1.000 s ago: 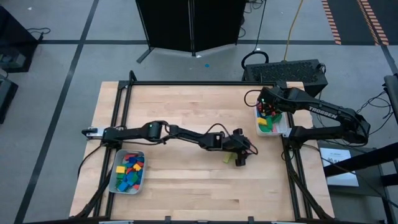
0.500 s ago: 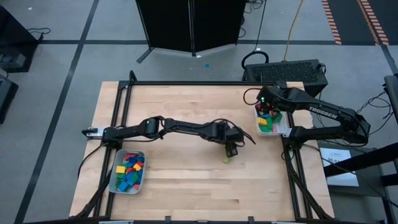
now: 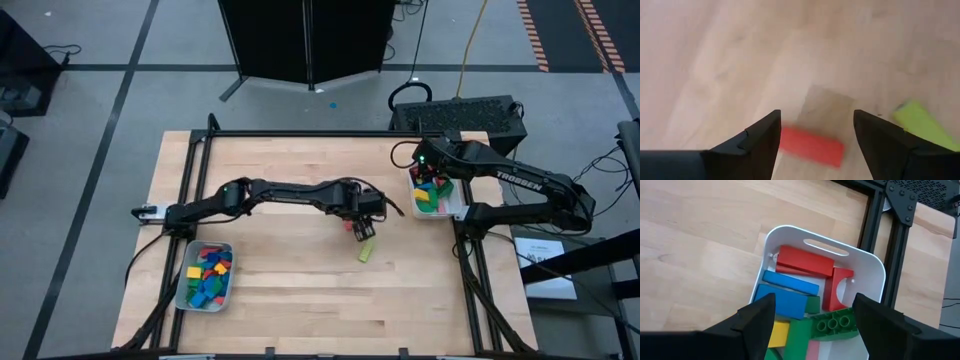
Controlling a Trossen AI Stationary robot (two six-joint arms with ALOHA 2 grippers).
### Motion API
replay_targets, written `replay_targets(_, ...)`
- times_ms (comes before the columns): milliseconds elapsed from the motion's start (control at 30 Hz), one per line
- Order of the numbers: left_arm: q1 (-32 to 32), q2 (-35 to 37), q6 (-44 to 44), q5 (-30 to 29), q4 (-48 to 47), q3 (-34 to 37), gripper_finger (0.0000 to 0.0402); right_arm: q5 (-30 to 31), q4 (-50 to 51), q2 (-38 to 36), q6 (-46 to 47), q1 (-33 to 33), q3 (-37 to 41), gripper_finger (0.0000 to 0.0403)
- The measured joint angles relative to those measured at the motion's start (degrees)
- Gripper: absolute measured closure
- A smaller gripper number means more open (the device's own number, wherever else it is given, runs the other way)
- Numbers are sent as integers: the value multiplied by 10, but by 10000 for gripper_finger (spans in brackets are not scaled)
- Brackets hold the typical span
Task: Sort blocks by size
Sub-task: Put the orange block into the white bin
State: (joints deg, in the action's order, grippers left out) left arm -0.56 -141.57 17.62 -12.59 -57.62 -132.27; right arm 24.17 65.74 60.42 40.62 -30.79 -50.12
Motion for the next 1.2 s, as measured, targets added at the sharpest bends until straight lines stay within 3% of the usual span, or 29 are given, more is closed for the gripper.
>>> replay_targets(233, -22, 11, 246, -19, -101, 3, 153, 0, -14, 0, 0, 0, 0, 147)
replay_targets(567, -43, 7, 337, 62, -84, 19, 153, -2, -32, 0, 0, 0, 0, 147)
replay_targets(867, -43, 1, 349, 68, -71, 19, 153, -2, -44, 0, 0, 0, 0, 147)
replay_targets(1000, -43, -19, 376, 108, -67, 19, 153, -3, -44, 0, 0, 0, 0, 147)
replay_targets(1200, -43, -38, 390, 124, -61, 19, 153, -3, -44, 0, -13, 0, 0, 147)
